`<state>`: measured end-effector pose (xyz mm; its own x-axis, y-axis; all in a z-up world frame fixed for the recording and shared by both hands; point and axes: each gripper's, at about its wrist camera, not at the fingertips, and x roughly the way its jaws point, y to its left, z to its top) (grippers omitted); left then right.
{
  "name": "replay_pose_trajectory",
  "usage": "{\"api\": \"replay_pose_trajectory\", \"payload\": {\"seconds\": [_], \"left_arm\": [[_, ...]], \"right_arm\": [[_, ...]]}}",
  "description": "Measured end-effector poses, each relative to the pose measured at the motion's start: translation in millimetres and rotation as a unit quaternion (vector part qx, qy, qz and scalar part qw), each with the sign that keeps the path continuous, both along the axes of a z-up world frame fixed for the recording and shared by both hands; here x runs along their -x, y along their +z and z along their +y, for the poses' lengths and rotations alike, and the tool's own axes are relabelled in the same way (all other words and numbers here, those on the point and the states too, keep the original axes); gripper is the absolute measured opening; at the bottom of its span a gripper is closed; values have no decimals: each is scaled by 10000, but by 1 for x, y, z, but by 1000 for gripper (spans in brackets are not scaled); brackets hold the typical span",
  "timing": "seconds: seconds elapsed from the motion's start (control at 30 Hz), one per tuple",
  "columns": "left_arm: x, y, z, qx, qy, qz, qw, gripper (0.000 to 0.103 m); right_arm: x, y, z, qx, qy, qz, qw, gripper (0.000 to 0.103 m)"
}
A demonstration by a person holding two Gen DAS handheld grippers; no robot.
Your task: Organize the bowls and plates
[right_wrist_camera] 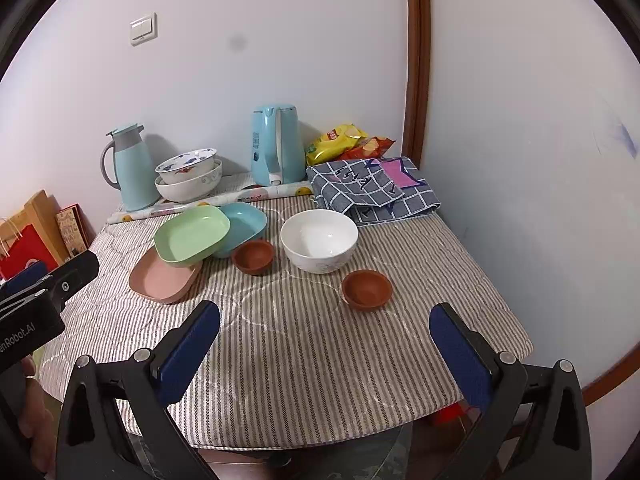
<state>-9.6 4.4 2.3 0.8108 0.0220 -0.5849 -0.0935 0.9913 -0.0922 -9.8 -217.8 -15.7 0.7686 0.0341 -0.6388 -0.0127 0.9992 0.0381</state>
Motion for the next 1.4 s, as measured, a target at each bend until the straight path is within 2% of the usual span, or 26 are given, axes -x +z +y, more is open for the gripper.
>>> {"api": "replay_pose_trajectory", "payload": {"seconds": [1.4], "left_arm": [[4,-3,2,-1,13,9,10000,103]], "right_arm": [[5,2,0,-33,-16,-60,10000,103]]}}
